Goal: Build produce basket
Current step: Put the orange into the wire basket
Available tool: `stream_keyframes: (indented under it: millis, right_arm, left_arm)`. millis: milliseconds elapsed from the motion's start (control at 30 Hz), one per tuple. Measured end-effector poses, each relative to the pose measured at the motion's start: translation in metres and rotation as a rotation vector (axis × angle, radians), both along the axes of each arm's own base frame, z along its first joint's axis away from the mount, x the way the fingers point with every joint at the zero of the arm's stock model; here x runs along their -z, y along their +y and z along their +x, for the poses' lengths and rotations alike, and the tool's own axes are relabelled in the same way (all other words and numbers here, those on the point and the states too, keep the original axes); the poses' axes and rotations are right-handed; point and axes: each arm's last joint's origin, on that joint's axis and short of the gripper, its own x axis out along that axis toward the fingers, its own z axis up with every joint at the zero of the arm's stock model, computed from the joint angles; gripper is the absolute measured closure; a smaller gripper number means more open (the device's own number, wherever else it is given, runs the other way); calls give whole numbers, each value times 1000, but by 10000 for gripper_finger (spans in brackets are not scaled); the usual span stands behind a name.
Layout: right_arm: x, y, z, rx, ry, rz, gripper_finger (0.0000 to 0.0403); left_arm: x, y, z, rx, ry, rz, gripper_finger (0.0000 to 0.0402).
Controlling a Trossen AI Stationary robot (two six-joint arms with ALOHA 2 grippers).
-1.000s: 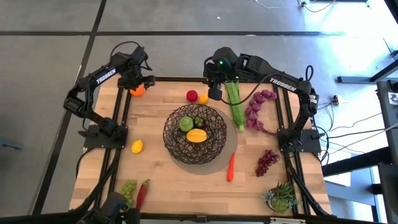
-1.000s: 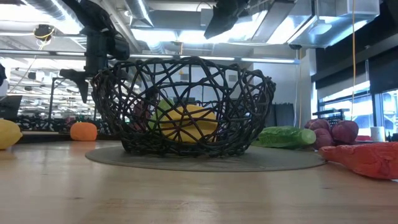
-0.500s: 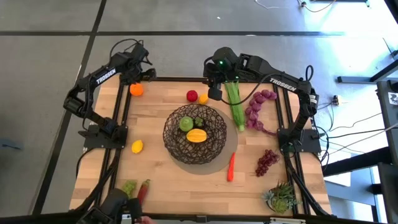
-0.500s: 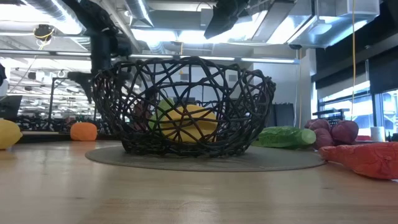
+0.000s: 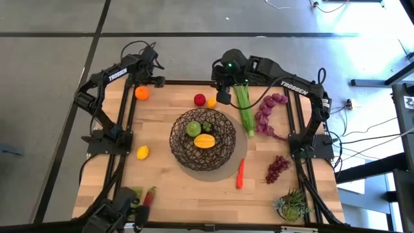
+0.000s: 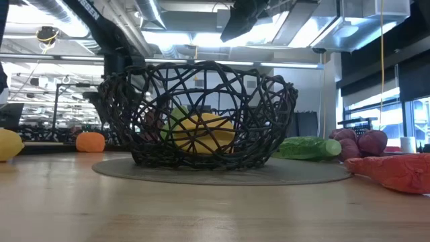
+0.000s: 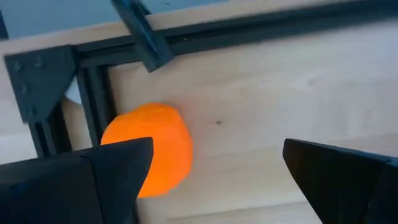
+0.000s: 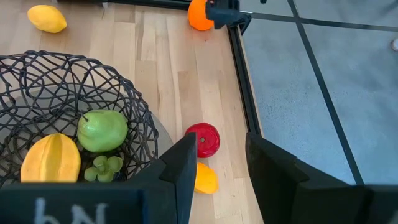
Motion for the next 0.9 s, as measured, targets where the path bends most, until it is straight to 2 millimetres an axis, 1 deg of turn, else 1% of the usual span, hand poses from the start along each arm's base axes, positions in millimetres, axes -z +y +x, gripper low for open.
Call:
stream_keyframes:
  millis: [133, 233, 600, 700, 900]
  right_arm:
    - [0, 0, 0, 0, 0, 0, 270]
    - [0, 0, 0, 0, 0, 0, 270]
    - [0, 0, 0, 0, 0, 0, 270]
    - [0, 0, 0, 0, 0, 0, 270]
    - [0, 0, 0, 0, 0, 0, 270]
  left_arm:
    - [4, 1, -3, 21, 89, -1, 52]
    - [9, 2, -2, 15, 97, -19, 52]
    - [24, 3, -2, -156, 104, -92, 53]
    - [32, 4, -1, -144, 101, -134, 53]
    - [34, 2, 0, -109, 84, -181, 53]
